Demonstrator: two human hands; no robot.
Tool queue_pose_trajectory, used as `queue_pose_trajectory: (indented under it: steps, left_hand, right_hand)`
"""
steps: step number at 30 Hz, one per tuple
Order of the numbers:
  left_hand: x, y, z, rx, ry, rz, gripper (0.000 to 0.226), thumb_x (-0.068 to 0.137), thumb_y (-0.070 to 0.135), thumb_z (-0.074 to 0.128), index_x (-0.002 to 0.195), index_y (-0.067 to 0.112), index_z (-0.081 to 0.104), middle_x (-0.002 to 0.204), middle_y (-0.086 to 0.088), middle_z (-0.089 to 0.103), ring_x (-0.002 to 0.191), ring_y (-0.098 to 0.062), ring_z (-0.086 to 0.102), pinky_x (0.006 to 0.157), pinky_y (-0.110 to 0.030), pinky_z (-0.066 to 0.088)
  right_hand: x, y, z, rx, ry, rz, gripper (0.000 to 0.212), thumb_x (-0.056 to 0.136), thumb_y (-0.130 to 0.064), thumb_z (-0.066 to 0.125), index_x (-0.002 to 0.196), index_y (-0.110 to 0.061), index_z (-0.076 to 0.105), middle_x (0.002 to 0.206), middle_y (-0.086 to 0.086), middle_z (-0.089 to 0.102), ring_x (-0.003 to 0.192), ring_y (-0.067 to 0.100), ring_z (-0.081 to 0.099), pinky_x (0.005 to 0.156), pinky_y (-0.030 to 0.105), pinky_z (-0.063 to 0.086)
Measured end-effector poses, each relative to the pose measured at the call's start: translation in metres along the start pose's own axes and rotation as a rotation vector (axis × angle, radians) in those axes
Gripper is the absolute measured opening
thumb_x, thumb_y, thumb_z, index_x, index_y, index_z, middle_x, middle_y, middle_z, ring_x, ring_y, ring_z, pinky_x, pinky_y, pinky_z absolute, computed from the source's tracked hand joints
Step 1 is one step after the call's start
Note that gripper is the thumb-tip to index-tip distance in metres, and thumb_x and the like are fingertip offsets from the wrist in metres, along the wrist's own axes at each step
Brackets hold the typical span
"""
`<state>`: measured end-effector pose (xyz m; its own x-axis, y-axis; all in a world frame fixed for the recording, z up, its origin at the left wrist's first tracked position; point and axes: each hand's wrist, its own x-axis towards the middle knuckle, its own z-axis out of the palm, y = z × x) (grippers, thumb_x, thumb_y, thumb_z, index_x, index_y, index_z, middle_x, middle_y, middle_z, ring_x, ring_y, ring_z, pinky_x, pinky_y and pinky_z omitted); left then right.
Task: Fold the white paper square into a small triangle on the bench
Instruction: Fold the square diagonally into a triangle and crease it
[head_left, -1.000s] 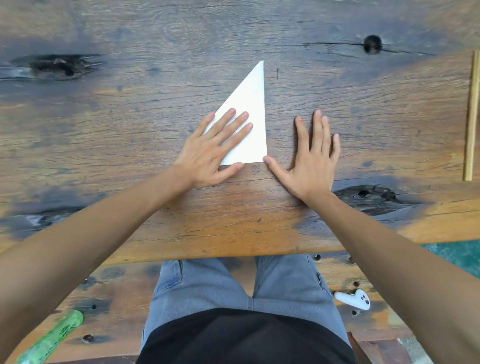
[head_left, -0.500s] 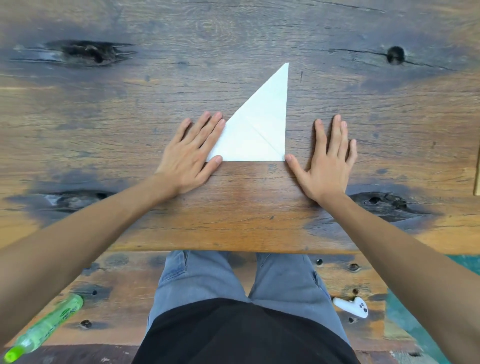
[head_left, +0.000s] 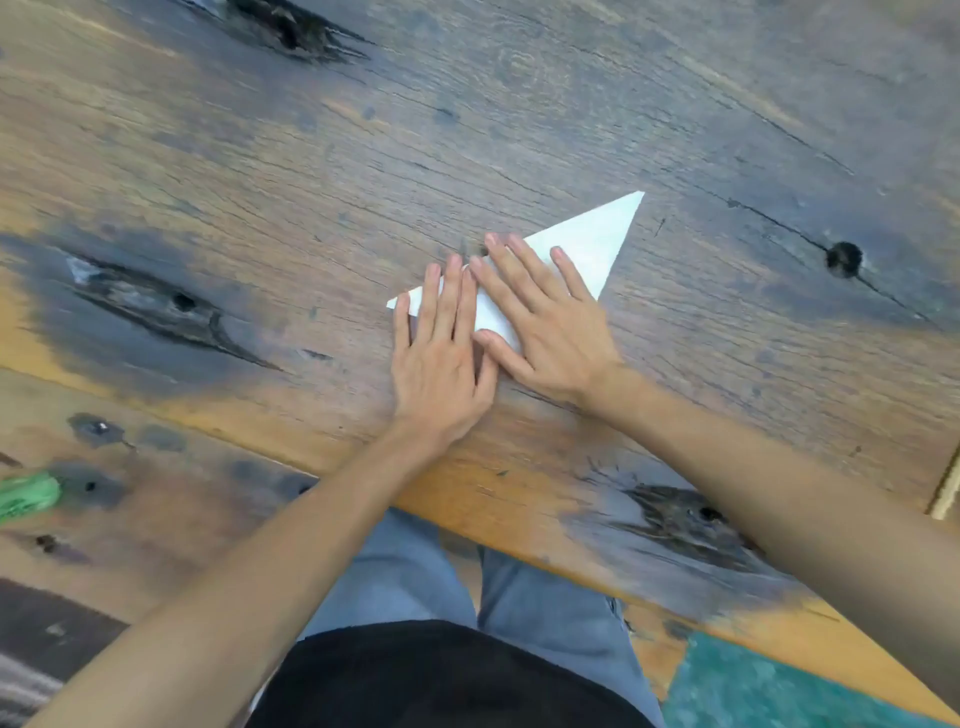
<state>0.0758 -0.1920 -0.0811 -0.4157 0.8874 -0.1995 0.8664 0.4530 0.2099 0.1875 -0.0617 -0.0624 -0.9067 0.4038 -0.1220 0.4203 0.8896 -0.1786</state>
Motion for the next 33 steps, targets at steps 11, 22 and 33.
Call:
queue_pose_trajectory:
  steps: [11,22,33]
  left_hand:
    - [0.000,-0.002,0.010,0.018,0.072,-0.008,0.077,0.101,0.054,0.032,0.165,0.016,0.010,0.174,-0.004,0.011,0.161,-0.026,0.007,0.128,-0.053,0.013]
    - [0.000,-0.003,0.009,0.050,0.069,-0.012,0.079,0.100,0.054,0.033,0.164,0.015,0.009,0.174,-0.005,0.010,0.161,-0.026,0.006,0.129,-0.053,0.012]
    - [-0.002,0.000,0.007,0.053,0.061,-0.125,0.093,0.093,0.058,0.036,0.162,0.004,0.007,0.172,-0.018,0.008,0.161,-0.031,0.005,0.130,-0.053,0.007]
  right_hand:
    - [-0.015,0.061,0.007,0.002,-0.014,0.024,0.068,0.106,-0.059,0.025,0.166,-0.028,0.021,0.174,-0.001,0.016,0.162,0.020,0.013,0.129,0.050,0.013]
    - [-0.015,0.108,-0.006,0.139,0.014,0.464,0.065,0.107,-0.053,0.023,0.167,-0.027,0.017,0.175,-0.003,0.012,0.162,0.018,0.006,0.128,0.053,-0.002]
    - [0.003,-0.017,0.009,0.195,-0.049,-0.020,0.075,0.104,-0.058,0.025,0.166,-0.016,0.019,0.175,0.003,0.014,0.162,0.018,0.006,0.131,0.049,0.008]
